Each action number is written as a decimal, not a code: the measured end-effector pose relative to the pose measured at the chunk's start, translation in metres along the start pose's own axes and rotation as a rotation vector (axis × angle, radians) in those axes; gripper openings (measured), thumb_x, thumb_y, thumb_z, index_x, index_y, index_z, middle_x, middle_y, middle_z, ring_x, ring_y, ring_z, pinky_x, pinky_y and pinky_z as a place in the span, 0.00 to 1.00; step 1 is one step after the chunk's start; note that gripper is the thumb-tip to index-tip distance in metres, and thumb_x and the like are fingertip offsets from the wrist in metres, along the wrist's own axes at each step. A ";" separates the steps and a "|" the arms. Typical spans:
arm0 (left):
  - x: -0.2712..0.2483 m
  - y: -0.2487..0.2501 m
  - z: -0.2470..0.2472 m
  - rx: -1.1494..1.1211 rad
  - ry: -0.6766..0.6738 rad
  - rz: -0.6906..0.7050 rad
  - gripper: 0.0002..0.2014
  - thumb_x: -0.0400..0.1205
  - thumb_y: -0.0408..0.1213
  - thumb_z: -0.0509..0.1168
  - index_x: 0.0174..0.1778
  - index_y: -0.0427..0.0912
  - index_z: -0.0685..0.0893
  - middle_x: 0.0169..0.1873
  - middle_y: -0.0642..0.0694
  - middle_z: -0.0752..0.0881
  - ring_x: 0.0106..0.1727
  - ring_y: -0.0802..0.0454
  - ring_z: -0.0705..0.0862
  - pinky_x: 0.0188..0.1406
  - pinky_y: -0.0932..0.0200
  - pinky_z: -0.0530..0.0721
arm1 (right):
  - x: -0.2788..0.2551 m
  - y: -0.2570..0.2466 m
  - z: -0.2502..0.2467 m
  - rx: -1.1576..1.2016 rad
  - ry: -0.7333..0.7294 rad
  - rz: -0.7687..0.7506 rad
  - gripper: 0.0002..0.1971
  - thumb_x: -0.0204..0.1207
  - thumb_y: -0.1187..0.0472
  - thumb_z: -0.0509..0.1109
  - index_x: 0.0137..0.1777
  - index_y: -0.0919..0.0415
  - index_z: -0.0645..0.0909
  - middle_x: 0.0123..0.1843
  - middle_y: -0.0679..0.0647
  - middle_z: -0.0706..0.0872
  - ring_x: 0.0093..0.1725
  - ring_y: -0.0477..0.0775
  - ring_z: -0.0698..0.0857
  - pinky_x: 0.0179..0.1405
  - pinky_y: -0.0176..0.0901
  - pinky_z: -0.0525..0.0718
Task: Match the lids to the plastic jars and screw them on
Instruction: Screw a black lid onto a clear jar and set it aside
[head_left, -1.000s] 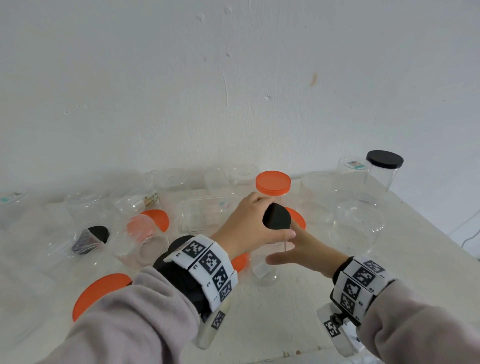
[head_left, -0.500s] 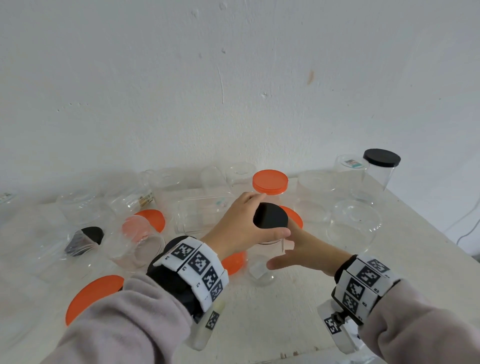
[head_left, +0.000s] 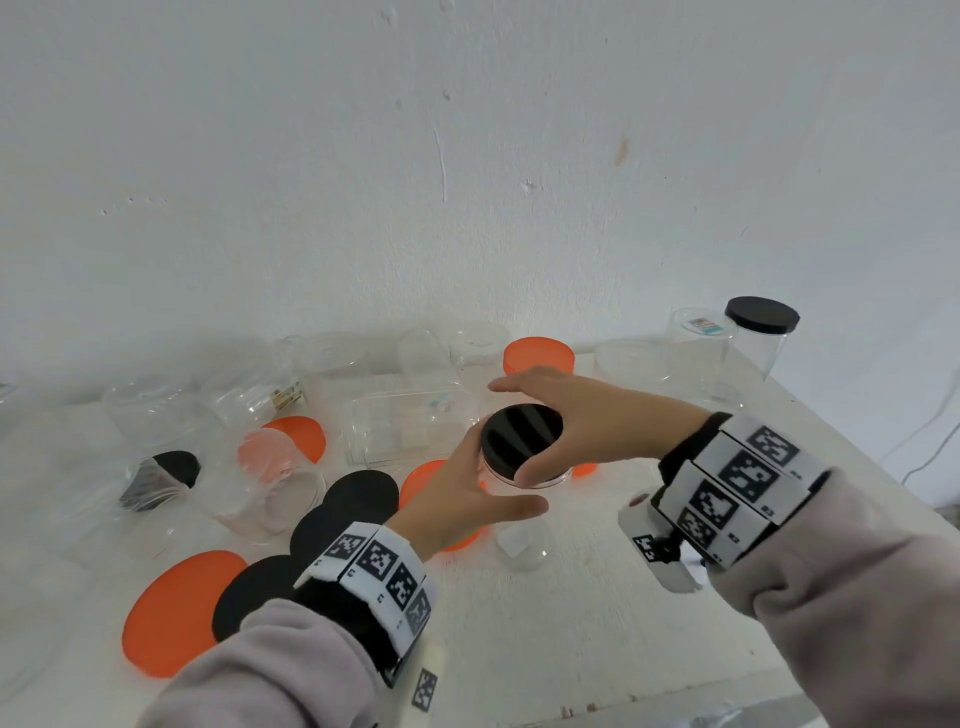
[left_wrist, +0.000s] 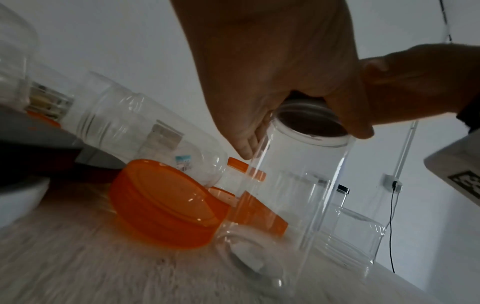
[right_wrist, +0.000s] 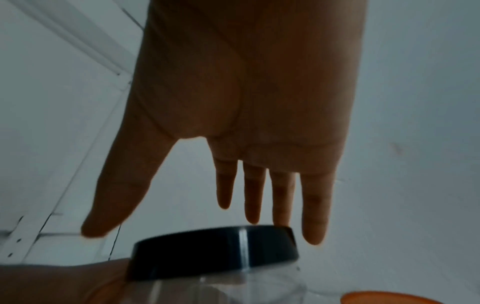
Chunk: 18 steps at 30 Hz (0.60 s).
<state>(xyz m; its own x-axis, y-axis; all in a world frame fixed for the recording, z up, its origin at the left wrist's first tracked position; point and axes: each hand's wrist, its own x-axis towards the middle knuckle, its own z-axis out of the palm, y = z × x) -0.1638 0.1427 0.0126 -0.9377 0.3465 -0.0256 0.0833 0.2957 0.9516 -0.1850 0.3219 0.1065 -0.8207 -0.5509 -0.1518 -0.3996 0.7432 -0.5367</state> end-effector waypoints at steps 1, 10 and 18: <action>0.001 -0.002 0.002 0.005 0.009 0.000 0.38 0.67 0.44 0.81 0.64 0.74 0.65 0.60 0.73 0.77 0.58 0.85 0.73 0.51 0.80 0.72 | 0.002 -0.004 -0.001 -0.074 -0.029 0.007 0.47 0.63 0.43 0.80 0.81 0.37 0.58 0.74 0.34 0.63 0.73 0.42 0.64 0.69 0.44 0.70; 0.003 -0.012 0.008 0.039 0.041 0.012 0.36 0.68 0.46 0.81 0.59 0.76 0.64 0.51 0.85 0.76 0.55 0.89 0.71 0.46 0.90 0.67 | 0.009 -0.024 -0.003 -0.374 -0.168 0.098 0.45 0.66 0.44 0.78 0.80 0.38 0.58 0.66 0.45 0.67 0.67 0.53 0.66 0.63 0.51 0.76; 0.003 -0.014 0.009 0.057 0.044 0.020 0.36 0.68 0.47 0.80 0.58 0.78 0.62 0.56 0.78 0.74 0.54 0.92 0.69 0.45 0.91 0.66 | 0.015 -0.030 -0.004 -0.428 -0.186 0.110 0.41 0.64 0.49 0.80 0.76 0.40 0.63 0.61 0.45 0.67 0.62 0.53 0.69 0.58 0.53 0.81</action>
<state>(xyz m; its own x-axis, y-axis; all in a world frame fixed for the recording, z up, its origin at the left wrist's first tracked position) -0.1651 0.1474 -0.0037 -0.9495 0.3137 0.0083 0.1205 0.3401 0.9326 -0.1866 0.2925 0.1238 -0.7961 -0.4897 -0.3555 -0.4788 0.8690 -0.1249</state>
